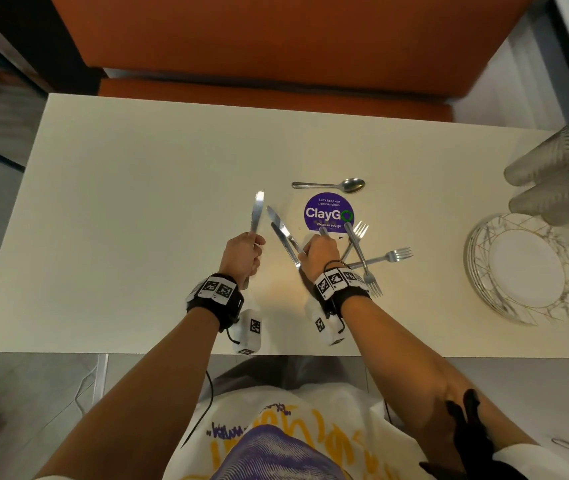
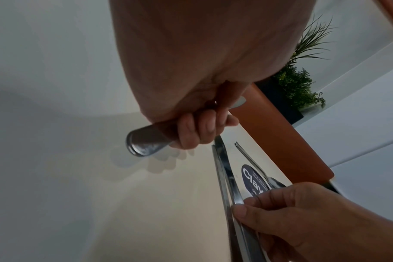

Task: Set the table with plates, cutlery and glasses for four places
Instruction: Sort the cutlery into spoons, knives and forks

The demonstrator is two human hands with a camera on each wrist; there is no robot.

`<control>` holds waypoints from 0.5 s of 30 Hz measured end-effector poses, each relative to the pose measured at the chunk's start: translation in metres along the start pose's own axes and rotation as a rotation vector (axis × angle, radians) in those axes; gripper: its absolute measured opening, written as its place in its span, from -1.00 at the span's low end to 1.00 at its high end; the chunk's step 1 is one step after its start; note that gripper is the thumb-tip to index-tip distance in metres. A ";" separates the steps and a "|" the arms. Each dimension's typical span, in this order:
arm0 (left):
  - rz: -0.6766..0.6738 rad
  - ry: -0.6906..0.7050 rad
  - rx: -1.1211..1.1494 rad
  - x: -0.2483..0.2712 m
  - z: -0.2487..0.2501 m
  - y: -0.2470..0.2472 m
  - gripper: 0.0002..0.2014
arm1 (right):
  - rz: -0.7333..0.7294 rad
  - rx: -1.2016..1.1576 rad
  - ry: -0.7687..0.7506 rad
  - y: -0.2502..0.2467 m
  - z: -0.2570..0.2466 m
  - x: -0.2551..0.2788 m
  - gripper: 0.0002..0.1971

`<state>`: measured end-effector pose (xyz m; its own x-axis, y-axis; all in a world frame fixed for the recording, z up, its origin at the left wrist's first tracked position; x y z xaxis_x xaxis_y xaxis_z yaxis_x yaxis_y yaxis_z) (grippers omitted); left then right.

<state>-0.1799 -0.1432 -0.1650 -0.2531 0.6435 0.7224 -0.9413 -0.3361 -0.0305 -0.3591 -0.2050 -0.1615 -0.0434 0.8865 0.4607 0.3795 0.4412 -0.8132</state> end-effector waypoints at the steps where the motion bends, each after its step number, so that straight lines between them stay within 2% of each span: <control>1: 0.010 0.009 -0.009 0.000 0.001 -0.001 -0.76 | -0.014 -0.017 0.017 0.000 0.001 -0.001 -0.83; 4: 0.035 0.043 -0.037 -0.001 0.005 -0.003 -0.71 | -0.021 -0.082 0.038 -0.008 0.003 -0.003 -0.86; 9: 0.011 0.081 -0.044 -0.004 0.015 0.003 -0.72 | 0.041 -0.362 0.037 -0.032 0.000 0.000 -0.83; 13: -0.036 0.076 0.019 0.000 0.024 0.020 -0.73 | -0.104 -0.739 0.048 -0.032 -0.018 0.012 -0.80; 15: -0.032 0.083 0.007 0.000 0.029 0.026 -0.73 | -0.135 -0.796 0.052 -0.029 -0.027 0.016 -0.81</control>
<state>-0.1976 -0.1718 -0.1456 -0.2407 0.7085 0.6634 -0.9478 -0.3188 -0.0033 -0.3460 -0.2068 -0.1213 -0.1005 0.8165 0.5686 0.9189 0.2953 -0.2617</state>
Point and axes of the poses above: each hand's wrist, its own x-axis away from the middle knuckle, its own y-axis out of the palm, z = x × y, the point moved 8 cm from there along -x, towards the middle knuckle, and after that the axes turned 3 degrees about z, right-handed, at the moved point
